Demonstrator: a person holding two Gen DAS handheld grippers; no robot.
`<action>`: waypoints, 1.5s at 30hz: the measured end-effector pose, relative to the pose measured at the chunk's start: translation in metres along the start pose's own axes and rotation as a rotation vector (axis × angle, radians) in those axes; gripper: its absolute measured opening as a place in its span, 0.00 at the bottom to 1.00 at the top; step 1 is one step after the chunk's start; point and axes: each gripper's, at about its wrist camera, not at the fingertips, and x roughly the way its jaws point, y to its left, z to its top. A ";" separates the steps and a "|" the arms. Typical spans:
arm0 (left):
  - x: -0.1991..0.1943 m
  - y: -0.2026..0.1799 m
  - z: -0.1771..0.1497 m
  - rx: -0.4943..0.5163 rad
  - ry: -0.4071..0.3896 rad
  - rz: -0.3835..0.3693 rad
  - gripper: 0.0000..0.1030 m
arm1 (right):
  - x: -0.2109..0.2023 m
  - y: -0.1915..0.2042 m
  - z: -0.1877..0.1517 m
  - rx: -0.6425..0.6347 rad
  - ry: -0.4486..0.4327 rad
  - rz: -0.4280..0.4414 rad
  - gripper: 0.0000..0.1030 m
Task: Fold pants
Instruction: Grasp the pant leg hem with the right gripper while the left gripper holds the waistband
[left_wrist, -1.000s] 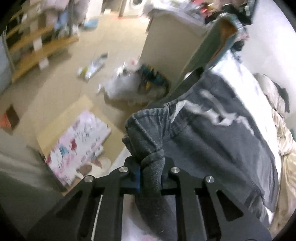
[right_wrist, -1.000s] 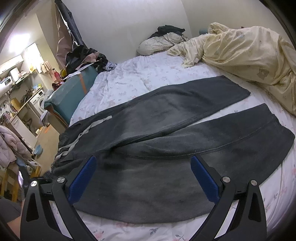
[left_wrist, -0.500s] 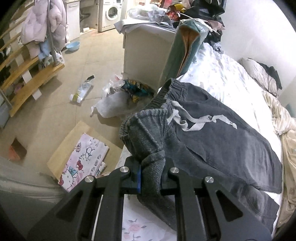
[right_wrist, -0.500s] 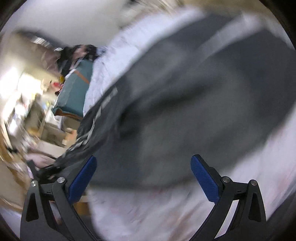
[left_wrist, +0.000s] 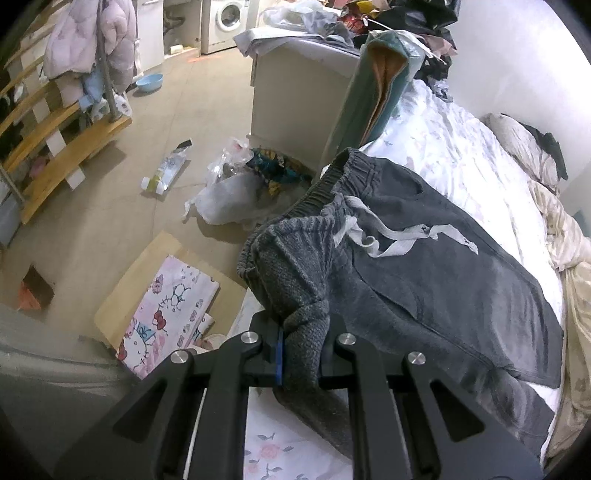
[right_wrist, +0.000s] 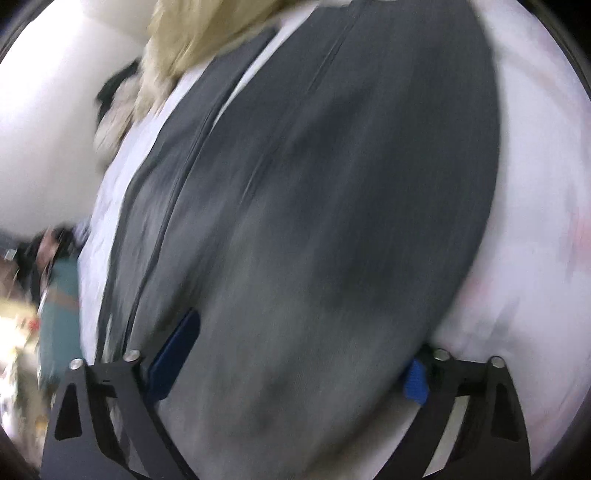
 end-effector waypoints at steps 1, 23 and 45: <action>0.000 0.000 0.001 -0.004 0.003 -0.005 0.08 | 0.000 -0.009 0.016 0.034 -0.032 -0.007 0.89; -0.015 0.020 0.024 -0.080 0.102 -0.067 0.08 | -0.092 0.025 0.183 -0.035 -0.287 -0.110 0.01; 0.033 -0.050 0.138 0.049 0.274 -0.092 0.09 | -0.025 0.208 0.278 -0.384 -0.165 -0.185 0.01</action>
